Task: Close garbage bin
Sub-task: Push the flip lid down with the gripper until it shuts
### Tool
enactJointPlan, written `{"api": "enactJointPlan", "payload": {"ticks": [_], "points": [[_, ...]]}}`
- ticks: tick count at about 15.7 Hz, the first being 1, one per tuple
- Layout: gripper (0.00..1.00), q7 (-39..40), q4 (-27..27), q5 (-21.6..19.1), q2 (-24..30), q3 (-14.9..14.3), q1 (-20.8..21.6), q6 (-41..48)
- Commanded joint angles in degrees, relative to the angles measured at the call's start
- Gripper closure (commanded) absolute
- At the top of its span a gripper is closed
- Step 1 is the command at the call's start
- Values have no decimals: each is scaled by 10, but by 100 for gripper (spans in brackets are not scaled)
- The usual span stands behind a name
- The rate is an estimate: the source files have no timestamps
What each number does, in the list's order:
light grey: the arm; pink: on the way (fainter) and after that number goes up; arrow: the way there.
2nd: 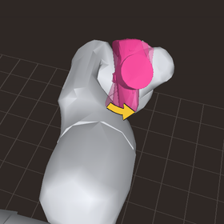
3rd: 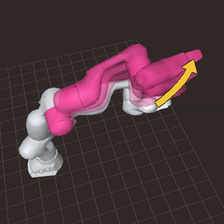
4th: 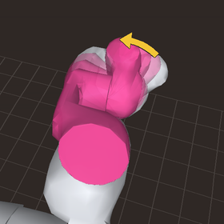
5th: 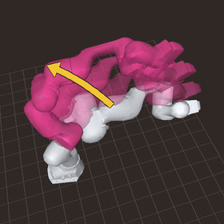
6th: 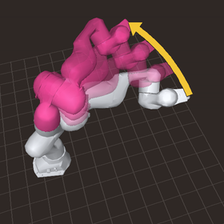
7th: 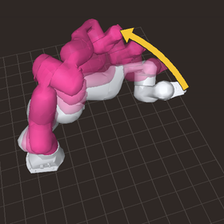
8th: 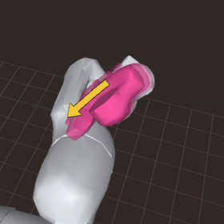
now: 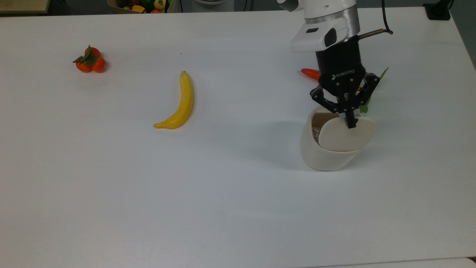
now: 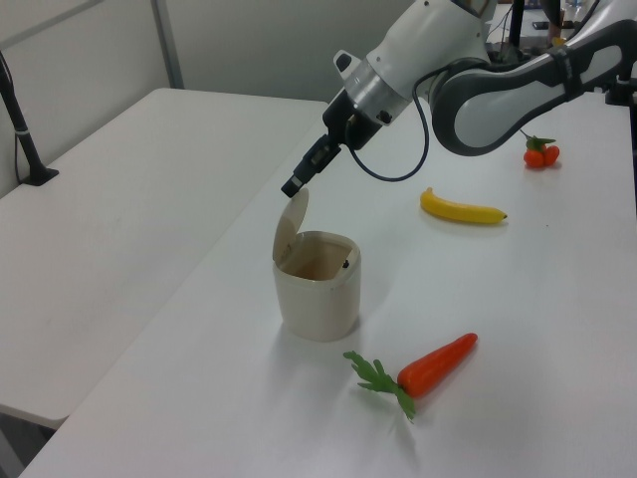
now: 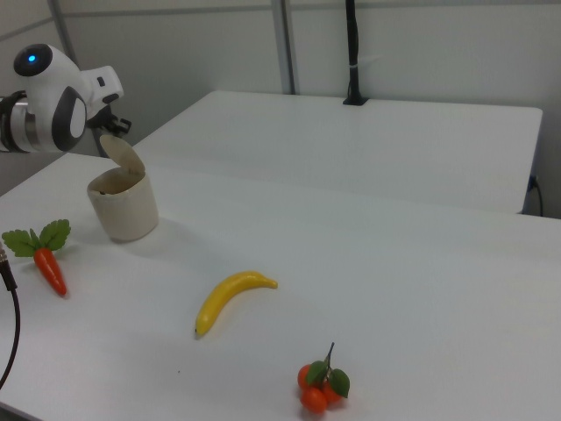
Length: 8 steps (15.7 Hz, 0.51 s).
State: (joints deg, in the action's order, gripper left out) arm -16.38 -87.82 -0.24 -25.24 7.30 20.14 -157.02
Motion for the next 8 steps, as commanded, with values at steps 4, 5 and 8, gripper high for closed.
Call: {"api": "enactJointPlan", "payload": {"ticks": [4,5,8], "points": [[100,-10,-44,12,19,18,0,19],[100,-10,-45,12,22,18,-1,43],[100,-8,-53,12,33,22,-1,86]]}}
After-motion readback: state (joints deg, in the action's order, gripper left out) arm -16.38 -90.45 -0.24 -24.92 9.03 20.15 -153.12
